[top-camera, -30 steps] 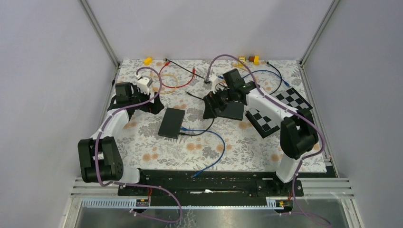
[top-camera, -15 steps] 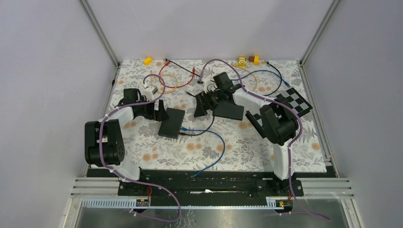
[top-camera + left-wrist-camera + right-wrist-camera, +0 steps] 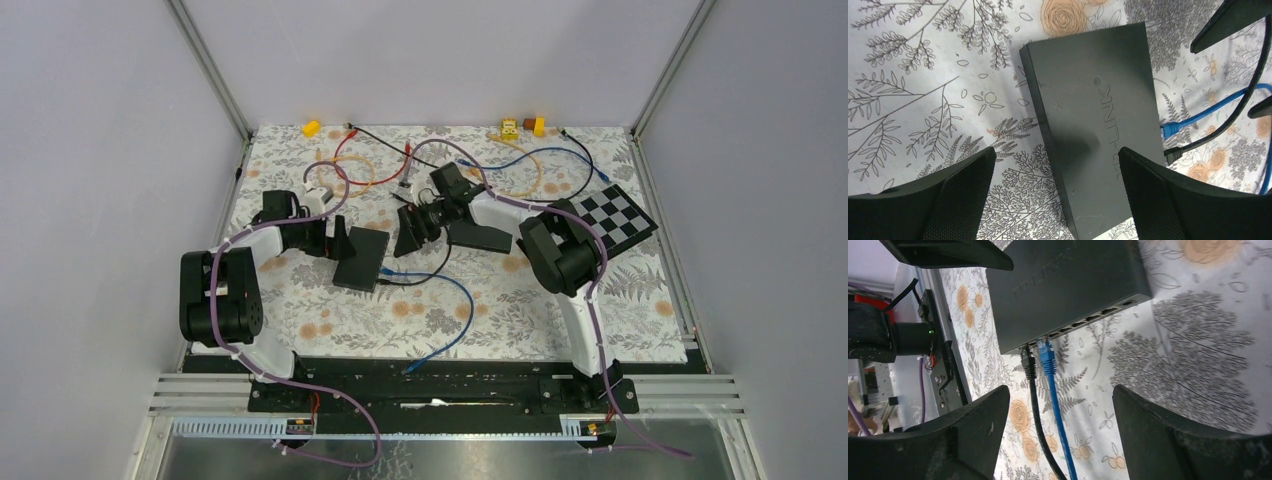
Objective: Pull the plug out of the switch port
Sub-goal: Pull the connector from the switch port.
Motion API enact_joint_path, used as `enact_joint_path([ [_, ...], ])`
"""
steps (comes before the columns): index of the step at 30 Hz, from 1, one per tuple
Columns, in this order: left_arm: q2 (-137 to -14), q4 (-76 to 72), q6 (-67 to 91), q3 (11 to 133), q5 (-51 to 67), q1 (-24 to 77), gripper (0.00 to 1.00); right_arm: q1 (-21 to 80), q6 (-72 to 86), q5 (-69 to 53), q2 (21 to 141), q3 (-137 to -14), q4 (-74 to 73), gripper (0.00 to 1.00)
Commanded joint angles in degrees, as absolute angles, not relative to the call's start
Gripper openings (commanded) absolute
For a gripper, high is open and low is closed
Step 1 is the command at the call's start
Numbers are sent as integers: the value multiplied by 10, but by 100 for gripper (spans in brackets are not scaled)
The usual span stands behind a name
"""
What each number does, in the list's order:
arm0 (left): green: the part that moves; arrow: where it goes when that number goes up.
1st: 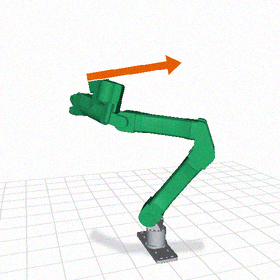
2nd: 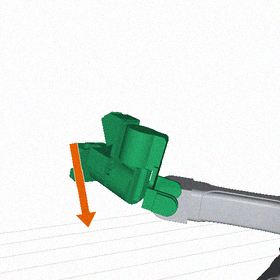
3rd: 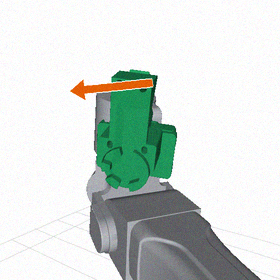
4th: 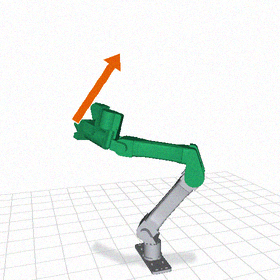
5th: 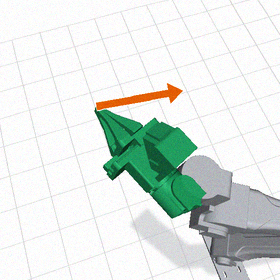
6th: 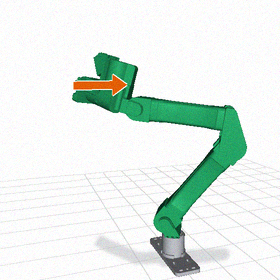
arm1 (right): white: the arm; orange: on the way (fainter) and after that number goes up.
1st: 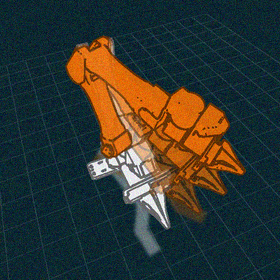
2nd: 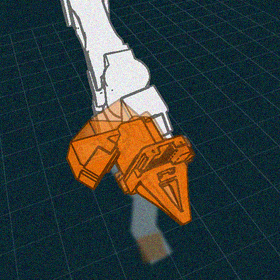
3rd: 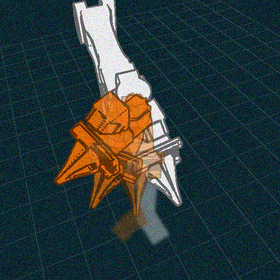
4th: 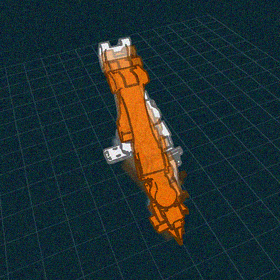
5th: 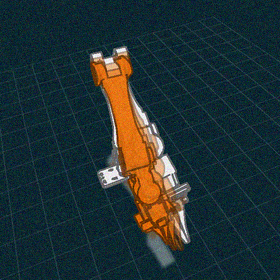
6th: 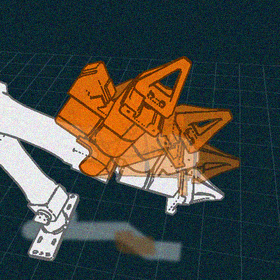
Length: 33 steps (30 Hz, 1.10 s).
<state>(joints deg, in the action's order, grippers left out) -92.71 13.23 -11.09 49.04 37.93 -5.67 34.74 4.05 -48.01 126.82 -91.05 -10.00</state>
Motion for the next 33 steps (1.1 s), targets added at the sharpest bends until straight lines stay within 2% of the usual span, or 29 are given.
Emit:
enact_joint_path([
  [1,-910,148,-176,480,377,-54,94,367,44,-518,1277,-932,-102,82],
  [9,-913,231,-262,484,400,-50,96,379,14,-508,1278,-907,-136,81],
  [16,-886,296,-409,487,408,-46,97,384,23,-524,1294,-898,-134,80],
  [21,-841,287,-486,447,389,-36,99,383,43,-540,1300,-882,-106,78],
  [33,-813,241,-531,396,321,11,98,383,126,-537,1342,-904,-76,72],
])
